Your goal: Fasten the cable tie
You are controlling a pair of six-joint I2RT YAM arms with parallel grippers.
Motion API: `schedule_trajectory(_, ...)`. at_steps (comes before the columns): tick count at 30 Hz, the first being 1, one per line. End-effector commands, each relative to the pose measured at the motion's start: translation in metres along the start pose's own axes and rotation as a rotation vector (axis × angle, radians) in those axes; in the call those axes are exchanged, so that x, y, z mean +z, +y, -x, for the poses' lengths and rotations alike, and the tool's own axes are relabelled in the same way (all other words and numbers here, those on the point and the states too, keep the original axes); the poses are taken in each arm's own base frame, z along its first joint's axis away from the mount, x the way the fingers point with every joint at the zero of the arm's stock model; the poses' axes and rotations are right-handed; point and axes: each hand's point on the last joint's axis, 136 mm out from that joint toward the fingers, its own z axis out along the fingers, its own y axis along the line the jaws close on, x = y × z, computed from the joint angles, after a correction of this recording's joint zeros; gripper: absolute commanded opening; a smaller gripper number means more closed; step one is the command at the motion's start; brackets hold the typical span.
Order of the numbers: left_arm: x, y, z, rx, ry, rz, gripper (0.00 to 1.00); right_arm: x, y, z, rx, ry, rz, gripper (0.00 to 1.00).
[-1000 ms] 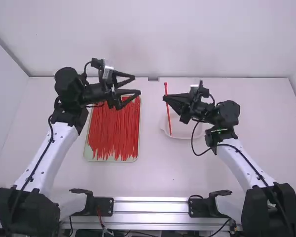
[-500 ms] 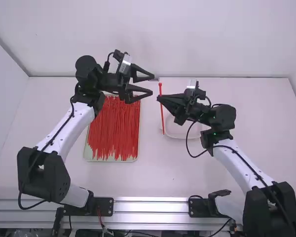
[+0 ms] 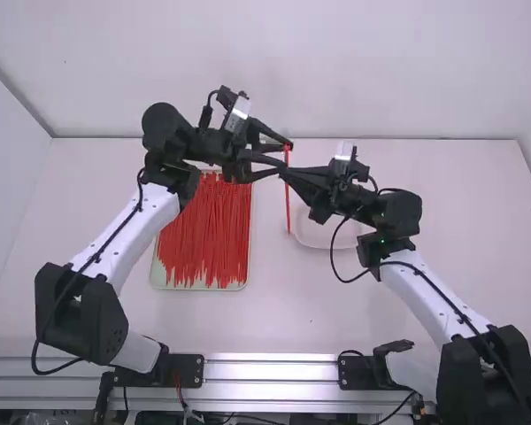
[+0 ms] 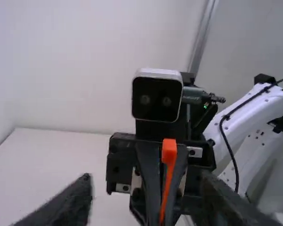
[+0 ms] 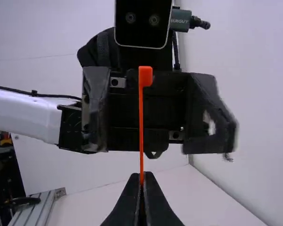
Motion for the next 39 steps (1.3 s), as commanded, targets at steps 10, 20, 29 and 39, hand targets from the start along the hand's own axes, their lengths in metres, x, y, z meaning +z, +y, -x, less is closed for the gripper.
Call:
schedule_trajectory(10,0.0023,-0.0048,0.0149,-0.003,-0.015,0.003,0.26,0.0025,-0.0009,0.0101,-0.024,-0.023,-0.004,0.01)
schedule_trajectory(20,0.0041,-0.0025,0.0176,-0.010,-0.030,0.019,0.24,0.0025,-0.0003,0.0114,-0.037,-0.028,-0.003,0.01)
schedule_trajectory(29,0.0050,-0.0005,0.0202,-0.005,-0.044,0.033,0.23,0.0025,-0.0003,0.0114,-0.048,-0.028,-0.003,0.01)
schedule_trajectory(39,0.0076,-0.0032,0.0216,-0.004,-0.046,0.024,0.12,0.0025,-0.0002,0.0114,-0.049,-0.027,-0.002,0.01)
